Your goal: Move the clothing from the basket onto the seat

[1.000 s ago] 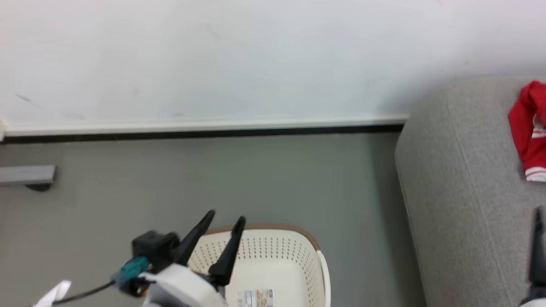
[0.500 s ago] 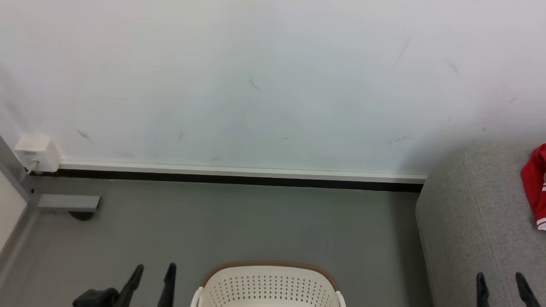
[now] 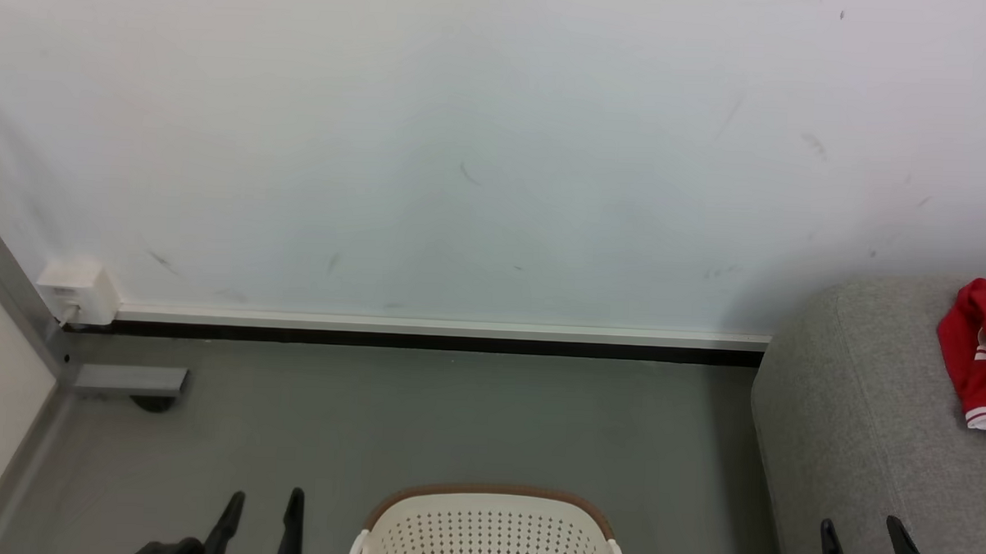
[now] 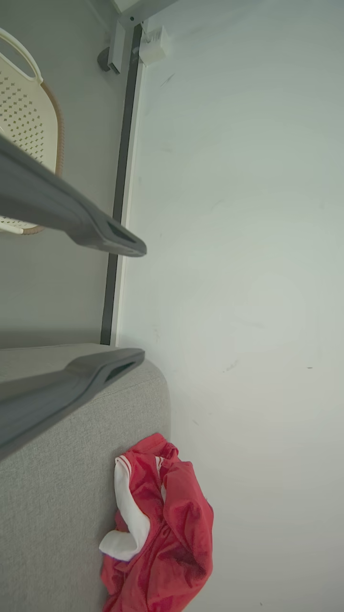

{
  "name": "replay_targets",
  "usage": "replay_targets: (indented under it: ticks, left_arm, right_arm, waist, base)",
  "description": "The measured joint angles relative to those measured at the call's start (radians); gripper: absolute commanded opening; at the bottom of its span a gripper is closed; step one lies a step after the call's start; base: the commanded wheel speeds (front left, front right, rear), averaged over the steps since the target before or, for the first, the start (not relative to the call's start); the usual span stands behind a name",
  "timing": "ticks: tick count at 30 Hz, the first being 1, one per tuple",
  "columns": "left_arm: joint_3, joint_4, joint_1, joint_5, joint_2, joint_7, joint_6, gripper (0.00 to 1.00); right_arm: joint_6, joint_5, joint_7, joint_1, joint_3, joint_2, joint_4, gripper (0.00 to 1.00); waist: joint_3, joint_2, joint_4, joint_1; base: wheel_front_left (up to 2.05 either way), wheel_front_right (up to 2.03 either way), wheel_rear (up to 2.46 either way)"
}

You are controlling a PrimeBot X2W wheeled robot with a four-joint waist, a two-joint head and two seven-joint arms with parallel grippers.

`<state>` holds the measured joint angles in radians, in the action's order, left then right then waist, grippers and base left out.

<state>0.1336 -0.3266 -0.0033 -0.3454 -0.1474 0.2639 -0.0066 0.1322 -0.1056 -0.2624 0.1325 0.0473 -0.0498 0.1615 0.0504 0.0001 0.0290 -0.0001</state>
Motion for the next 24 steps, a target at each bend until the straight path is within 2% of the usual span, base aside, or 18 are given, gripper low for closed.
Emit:
replay_targets:
  ticks: [2,3,8,24]
  left_arm:
    - [-0.007,-0.009,0.002,0.014,0.009,0.0,-0.022,1.0]
    - [-0.005,-0.016,0.003,0.017,0.012,0.0,-0.021,0.0]
    - [-0.004,-0.046,0.017,-0.003,0.022,-0.015,-0.024,0.0]
    - [-0.056,-0.022,0.005,-0.265,0.038,-0.089,-0.044,0.0]
  right_arm:
    - [0.0,0.0,0.0,0.0,-0.007,0.0,0.001,1.0]
    - [0.0,0.0,0.0,0.0,-0.008,0.001,0.007,0.0]
    - [0.0,-0.029,0.014,0.004,-0.009,0.01,0.037,0.0]
    - [0.0,-0.337,0.089,-0.034,0.004,0.01,0.047,0.0]
  waist:
    - [0.001,0.0,0.0,0.0001]
    - [0.001,0.0,0.0,0.0001]
    - [0.0,0.0,0.0,0.0001]
    - [-0.007,0.0,-0.004,0.0002]
  base:
    - [0.0,0.0,0.0]
    - [0.0,0.0,0.0]
    - [0.0,0.0,0.0]
    - [0.0,0.0,0.0]
